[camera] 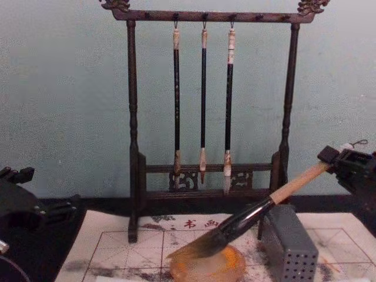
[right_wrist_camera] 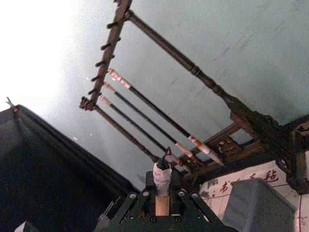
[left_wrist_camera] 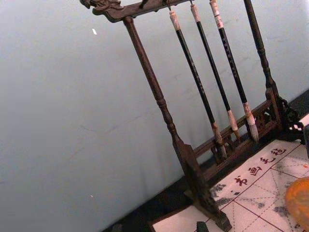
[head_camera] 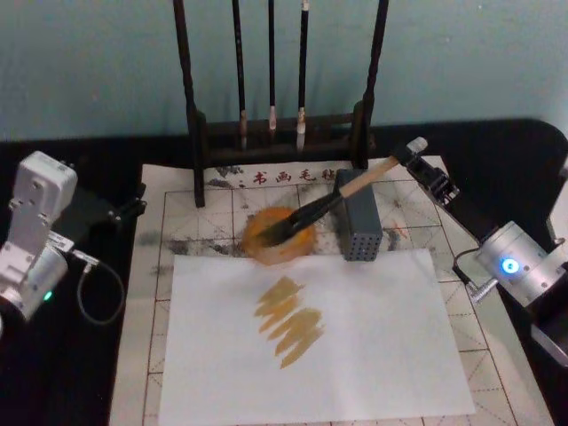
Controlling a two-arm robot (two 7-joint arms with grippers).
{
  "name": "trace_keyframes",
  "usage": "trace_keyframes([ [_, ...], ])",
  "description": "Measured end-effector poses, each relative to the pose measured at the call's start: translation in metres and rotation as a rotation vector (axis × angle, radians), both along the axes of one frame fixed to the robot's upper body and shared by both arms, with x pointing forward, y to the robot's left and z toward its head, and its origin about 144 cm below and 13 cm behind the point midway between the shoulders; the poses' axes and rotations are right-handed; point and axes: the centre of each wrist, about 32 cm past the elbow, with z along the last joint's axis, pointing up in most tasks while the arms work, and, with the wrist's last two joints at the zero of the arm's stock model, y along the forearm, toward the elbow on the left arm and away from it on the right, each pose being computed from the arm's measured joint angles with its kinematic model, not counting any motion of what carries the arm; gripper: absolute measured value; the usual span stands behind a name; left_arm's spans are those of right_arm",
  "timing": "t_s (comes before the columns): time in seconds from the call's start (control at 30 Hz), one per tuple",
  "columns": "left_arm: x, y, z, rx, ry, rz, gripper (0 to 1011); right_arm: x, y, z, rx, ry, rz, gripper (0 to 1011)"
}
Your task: Pick up the brush from the inkstone, write on the paper, then place the brush back to its original position.
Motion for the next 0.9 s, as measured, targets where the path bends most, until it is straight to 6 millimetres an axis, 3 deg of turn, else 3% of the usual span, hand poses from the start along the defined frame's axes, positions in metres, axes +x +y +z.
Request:
trace_keyframes([
  [0.9, 0.0, 0.0, 0.0, 0.0, 0.0, 0.0, 1001, -0.022, -0.025, 0.033, -0.216, -0.104, 0.039, 181],
])
